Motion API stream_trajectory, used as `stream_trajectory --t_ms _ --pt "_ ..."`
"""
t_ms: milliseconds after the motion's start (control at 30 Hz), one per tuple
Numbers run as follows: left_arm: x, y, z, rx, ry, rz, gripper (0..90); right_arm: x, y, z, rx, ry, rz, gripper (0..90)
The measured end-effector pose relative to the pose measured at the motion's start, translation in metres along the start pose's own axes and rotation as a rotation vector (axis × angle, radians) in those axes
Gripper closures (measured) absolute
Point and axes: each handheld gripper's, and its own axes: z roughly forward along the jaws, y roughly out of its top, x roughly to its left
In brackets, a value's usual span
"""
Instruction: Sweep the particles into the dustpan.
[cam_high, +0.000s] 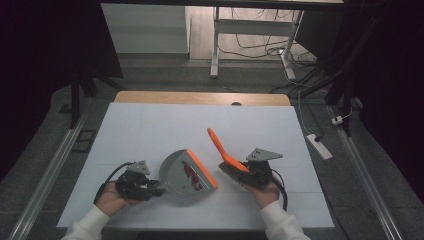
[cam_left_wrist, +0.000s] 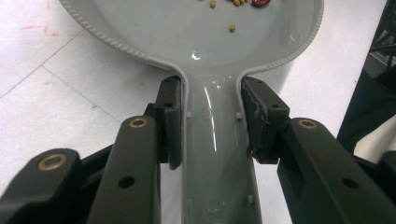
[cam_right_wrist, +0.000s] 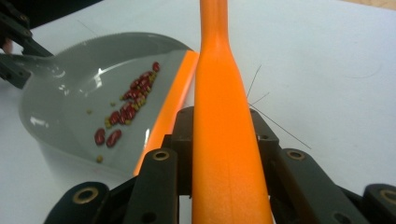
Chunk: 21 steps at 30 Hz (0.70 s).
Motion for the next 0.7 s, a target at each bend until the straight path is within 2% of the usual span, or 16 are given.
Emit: stream_trajectory --t_ms 100,367,700 --pt "0.0 -0.001 -0.001 -0.018 -0.01 -0.016 61.9 -0.003 -0.001 -0.004 0.0 -0.009 0.0 70.0" --pt "0.001 -0.007 -0.006 -0.049 0.023 -0.064 61.9 -0.011 -0.003 -0.018 -0.007 -0.026 -0.012 70.0" --pt "0.001 -0.017 -0.015 -0.133 0.076 -0.168 61.9 -0.021 -0.007 -0.031 -0.008 -0.024 -0.016 70.0"
